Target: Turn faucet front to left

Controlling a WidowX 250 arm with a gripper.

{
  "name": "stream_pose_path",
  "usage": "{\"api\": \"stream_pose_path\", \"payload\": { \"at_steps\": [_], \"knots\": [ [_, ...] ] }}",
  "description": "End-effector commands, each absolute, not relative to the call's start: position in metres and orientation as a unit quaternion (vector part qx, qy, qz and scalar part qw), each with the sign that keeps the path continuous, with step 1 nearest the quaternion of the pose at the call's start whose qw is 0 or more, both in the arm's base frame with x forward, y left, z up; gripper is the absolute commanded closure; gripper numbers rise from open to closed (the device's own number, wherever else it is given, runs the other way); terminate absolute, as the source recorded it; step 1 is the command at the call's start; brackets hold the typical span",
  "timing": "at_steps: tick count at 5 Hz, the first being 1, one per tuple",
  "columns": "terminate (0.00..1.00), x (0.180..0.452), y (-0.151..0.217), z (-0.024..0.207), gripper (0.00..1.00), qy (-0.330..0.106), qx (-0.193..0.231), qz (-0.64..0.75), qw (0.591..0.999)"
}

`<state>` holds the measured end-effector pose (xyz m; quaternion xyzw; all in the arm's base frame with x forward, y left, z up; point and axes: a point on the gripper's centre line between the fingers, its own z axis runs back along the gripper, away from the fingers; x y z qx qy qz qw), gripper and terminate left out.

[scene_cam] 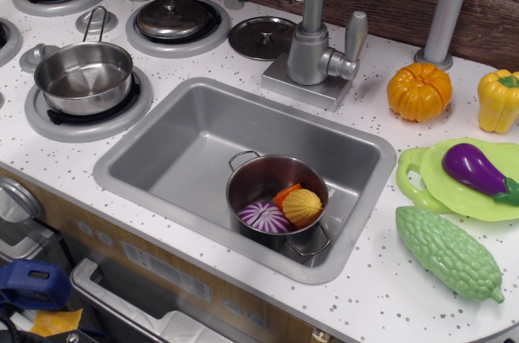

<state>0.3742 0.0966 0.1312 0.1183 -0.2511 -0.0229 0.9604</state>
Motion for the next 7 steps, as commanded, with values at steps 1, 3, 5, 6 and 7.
{"api": "stream_pose_path", "payload": {
  "at_steps": [1,3,5,6,7],
  "knots": [
    [0.0,0.393,0.116,0.131,1.0,-0.283,0.133,-0.03,0.949],
    [0.0,0.413,0.125,0.127,1.0,-0.305,0.13,-0.036,0.943],
    [0.0,0.431,0.131,0.125,1.0,-0.332,0.13,-0.036,0.934],
    [0.0,0.437,0.131,0.122,1.0,-0.346,0.125,-0.03,0.93],
    [1.0,0.443,0.13,0.12,1.0,-0.361,0.126,-0.023,0.924]
  ]
}}
